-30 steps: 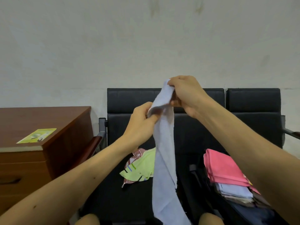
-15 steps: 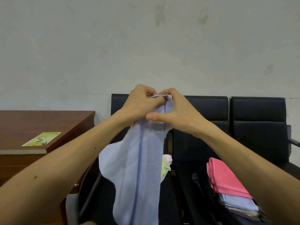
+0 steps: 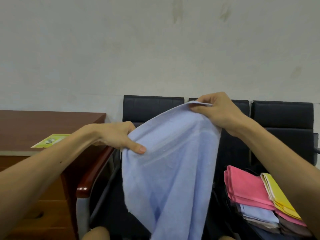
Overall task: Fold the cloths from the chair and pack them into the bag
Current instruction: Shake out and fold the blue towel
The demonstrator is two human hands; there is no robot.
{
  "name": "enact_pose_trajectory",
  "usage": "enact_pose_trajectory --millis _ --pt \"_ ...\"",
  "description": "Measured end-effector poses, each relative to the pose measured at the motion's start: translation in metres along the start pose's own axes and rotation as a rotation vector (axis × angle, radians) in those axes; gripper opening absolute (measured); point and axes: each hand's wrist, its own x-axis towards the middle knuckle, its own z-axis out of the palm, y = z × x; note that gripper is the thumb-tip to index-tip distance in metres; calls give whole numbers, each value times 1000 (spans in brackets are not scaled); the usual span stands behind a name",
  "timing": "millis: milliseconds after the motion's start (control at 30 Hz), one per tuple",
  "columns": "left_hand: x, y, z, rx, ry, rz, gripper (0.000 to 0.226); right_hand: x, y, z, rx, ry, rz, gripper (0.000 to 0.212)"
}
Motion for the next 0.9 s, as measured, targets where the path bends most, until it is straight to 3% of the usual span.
enact_pose_trajectory --millis 167,400,600,733,833,900 --pt "-10 -26 -10 -3 -35 -48 25 -3 18 -14 -26 3 52 9" --pt "-10 -55 -14 -129 176 1 29 -16 49 -41 -89 -61 138 13" --pt "1 -83 -2 -306 96 -63 26 -26 75 -42 29 -80 196 22" --pt "14 -100 12 -797 353 70 69 -35 90 -30 271 -46 271 35" --pt "21 -94 30 -1098 555 93 34 -46 96 -12 428 -13 349 25" --pt "26 -95 44 -1078 685 5 25 -52 102 0 442 16 373 27"
